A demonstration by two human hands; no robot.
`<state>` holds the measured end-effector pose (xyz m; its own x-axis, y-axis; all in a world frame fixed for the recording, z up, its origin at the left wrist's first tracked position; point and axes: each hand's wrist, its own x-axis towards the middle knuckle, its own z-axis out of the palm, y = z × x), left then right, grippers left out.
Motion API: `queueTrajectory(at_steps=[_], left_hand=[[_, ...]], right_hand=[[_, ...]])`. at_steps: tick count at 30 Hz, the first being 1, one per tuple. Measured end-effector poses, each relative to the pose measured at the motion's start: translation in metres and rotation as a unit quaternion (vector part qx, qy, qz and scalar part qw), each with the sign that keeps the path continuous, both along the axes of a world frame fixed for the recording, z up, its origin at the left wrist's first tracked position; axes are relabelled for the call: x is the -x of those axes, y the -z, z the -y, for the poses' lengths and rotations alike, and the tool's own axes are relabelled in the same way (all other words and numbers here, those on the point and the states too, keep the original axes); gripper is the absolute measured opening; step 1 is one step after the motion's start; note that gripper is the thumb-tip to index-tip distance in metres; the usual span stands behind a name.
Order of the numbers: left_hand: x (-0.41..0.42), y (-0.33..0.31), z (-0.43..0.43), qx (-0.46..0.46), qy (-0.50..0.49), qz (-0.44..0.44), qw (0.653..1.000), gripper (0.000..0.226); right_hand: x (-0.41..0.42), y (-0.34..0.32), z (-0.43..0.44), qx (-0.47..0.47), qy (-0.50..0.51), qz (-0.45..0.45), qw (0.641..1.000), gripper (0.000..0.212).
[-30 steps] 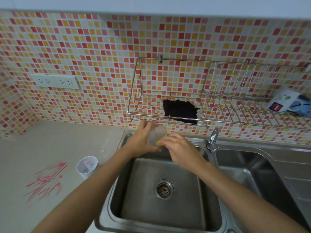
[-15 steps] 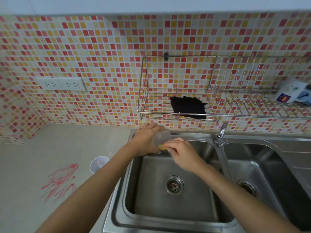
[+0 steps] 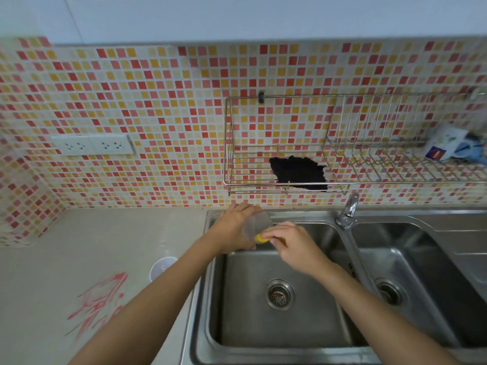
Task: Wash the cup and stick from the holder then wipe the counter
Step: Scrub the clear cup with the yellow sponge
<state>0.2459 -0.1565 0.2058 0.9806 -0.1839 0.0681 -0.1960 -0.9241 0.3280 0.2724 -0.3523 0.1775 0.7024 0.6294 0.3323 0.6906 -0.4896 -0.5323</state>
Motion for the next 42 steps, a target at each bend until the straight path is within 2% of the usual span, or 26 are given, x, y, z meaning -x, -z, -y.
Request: queueTrajectory(at_steps=[4,6,8,11,13,16,20,21,29,34,38,42], left_hand=[[-0.006,-0.003,-0.004,0.018,0.004,0.022,1.0,0.089],[-0.01,-0.006,-0.006,0.02,0.007,0.03,0.999,0.089],[-0.012,-0.006,-0.009,0.009,0.007,0.026,1.0,0.088],[-0.009,0.001,-0.014,-0.003,0.009,0.019,1.0,0.088],[-0.007,0.005,-0.017,0.007,0.003,0.02,1.0,0.089],[-0.012,0.007,-0.023,0.022,-0.006,0.025,0.999,0.091],[-0.014,0.01,-0.034,0.011,-0.015,0.022,1.0,0.092],[-0.013,0.011,-0.037,0.018,-0.024,0.019,0.999,0.092],[-0.003,0.008,-0.045,0.094,-0.071,0.011,0.993,0.091],[0.001,0.007,-0.045,0.116,-0.085,-0.009,0.99,0.091],[0.001,0.01,-0.044,0.108,-0.083,-0.007,0.991,0.091],[0.003,0.018,-0.041,0.13,-0.084,0.003,0.988,0.09]], right_hand=[[-0.004,0.0,-0.001,0.05,0.002,0.16,0.986,0.037],[0.002,0.0,-0.006,0.041,0.017,0.175,0.983,0.038],[0.008,-0.001,-0.01,0.018,0.028,0.115,0.993,0.032],[0.008,-0.009,-0.011,0.001,0.042,-0.033,0.999,0.025],[0.006,-0.012,-0.009,-0.015,0.066,-0.057,0.996,0.023],[0.007,-0.01,-0.011,-0.028,0.1,-0.029,0.994,0.023],[0.012,-0.013,-0.014,-0.042,0.11,-0.184,0.976,0.019],[0.011,-0.013,-0.014,-0.05,0.123,-0.198,0.971,0.018],[0.01,-0.026,-0.015,-0.107,0.176,-0.238,0.949,0.008],[0.014,-0.027,-0.019,-0.095,0.176,-0.25,0.947,0.008],[0.015,-0.043,-0.023,-0.182,0.203,-0.208,0.939,0.009],[-0.012,-0.084,-0.04,-0.219,0.201,-0.107,0.949,0.005]])
